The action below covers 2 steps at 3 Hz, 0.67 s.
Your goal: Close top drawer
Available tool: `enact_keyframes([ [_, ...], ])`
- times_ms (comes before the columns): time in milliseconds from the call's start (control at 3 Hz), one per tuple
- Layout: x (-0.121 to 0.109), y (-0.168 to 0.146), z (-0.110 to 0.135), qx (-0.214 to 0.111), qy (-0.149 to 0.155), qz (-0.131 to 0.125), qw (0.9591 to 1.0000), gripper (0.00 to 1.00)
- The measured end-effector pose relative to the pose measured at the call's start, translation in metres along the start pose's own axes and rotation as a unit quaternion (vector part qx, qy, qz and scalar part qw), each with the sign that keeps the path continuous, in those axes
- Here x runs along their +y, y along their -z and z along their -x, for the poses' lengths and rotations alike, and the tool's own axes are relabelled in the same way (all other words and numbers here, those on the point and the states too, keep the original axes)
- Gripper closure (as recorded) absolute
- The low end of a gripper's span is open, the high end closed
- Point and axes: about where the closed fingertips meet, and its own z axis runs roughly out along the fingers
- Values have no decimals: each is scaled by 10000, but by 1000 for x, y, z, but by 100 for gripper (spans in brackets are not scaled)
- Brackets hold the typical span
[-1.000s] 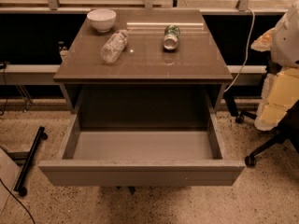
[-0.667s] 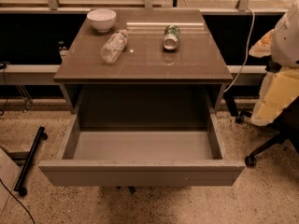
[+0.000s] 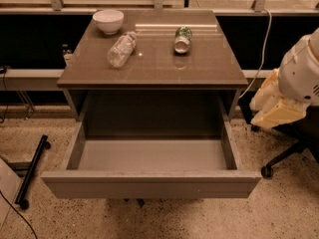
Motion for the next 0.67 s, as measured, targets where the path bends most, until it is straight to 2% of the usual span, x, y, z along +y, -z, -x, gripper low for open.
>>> enact_keyframes([
  [333,23,-42,-7,-373,-100,159,9991,93],
  [667,21,-38,-5,-322,-75,132,9994,100],
])
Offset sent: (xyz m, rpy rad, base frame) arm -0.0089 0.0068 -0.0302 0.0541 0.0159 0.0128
